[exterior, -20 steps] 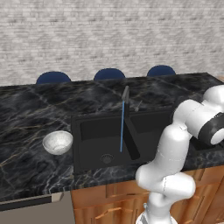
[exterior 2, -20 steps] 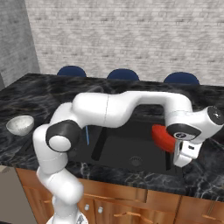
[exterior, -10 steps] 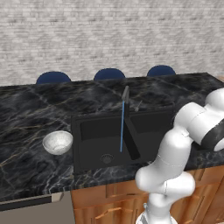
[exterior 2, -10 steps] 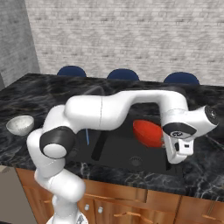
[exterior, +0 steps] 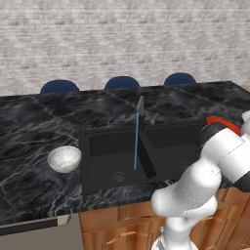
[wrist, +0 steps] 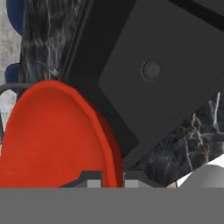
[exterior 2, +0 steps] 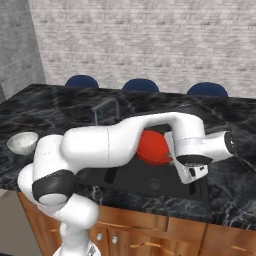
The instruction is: Rinse each bowl for a few seconds and place them down in the sink or on the counter.
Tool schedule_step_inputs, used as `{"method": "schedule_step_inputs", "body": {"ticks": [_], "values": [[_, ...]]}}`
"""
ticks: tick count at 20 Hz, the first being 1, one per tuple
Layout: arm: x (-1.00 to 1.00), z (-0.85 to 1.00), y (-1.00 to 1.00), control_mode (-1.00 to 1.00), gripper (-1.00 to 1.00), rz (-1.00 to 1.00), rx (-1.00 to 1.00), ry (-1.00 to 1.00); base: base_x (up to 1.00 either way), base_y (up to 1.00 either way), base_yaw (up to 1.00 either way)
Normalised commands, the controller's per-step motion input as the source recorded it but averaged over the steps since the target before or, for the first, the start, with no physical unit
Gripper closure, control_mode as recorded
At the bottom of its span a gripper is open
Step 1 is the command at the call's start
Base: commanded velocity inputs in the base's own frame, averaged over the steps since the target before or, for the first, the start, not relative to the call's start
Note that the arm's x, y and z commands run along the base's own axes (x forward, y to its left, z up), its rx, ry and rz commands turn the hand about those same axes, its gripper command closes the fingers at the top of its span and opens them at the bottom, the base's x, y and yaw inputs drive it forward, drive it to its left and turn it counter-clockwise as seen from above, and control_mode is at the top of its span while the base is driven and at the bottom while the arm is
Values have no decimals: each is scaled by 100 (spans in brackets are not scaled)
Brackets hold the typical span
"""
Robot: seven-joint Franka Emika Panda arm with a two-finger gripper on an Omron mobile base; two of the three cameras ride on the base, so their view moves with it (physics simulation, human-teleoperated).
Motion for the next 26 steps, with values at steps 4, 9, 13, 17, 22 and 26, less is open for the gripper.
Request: {"method": "schedule_step_inputs", "body": {"ticks": [4,9,13,17,22,26], "values": [[15,4,71,-100,100,16,-18,-12,0,0,0],[10,3,75,-100,100,2,-21,-8,0,0,0],[13,0,82,-100,100,0,-20,-4,0,0,0],[16,0,87,-100,100,0,-22,-2,0,0,0],[12,-2,78,-100,100,0,-16,0,0,0,0],[14,-4,73,-100,100,0,-12,0,0,0,0]]}}
